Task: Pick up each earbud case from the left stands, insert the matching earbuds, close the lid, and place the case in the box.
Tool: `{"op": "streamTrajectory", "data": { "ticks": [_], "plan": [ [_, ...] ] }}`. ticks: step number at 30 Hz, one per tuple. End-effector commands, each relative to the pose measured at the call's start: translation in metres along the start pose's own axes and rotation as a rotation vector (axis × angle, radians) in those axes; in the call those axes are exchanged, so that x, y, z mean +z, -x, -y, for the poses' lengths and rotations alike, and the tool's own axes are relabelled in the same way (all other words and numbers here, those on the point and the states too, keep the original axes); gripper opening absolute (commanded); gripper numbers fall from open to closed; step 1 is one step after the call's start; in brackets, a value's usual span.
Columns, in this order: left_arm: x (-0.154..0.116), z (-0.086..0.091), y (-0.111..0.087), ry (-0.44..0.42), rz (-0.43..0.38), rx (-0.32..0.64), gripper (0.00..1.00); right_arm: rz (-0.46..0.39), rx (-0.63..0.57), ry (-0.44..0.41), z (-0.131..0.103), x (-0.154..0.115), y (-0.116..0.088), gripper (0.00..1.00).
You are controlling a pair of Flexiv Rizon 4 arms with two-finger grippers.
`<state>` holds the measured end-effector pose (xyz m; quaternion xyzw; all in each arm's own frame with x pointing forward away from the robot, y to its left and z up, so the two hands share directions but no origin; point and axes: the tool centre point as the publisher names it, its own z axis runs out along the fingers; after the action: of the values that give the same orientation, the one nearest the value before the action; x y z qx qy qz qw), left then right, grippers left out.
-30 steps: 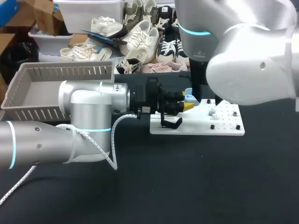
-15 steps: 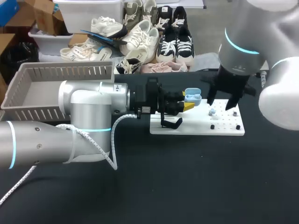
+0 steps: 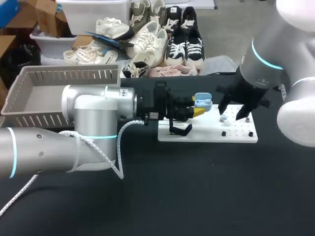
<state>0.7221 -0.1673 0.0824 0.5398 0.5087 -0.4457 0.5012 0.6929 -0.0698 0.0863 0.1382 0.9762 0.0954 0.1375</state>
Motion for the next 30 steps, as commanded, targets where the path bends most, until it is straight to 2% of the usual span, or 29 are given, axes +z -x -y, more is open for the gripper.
{"op": "streamTrajectory", "data": {
  "ticks": [1,10,30],
  "plan": [
    [0.000,0.002,0.000,0.006,0.000,0.001,0.00,-0.020,0.002,-0.007,-0.003,0.014,0.008,0.46],
    [0.000,0.002,0.000,0.006,0.000,0.001,0.00,-0.044,0.049,0.046,0.009,0.023,0.020,0.45],
    [-0.003,0.001,0.001,0.009,0.007,0.002,0.00,-0.055,0.028,0.036,0.009,0.025,0.019,0.45]
  ]
}}
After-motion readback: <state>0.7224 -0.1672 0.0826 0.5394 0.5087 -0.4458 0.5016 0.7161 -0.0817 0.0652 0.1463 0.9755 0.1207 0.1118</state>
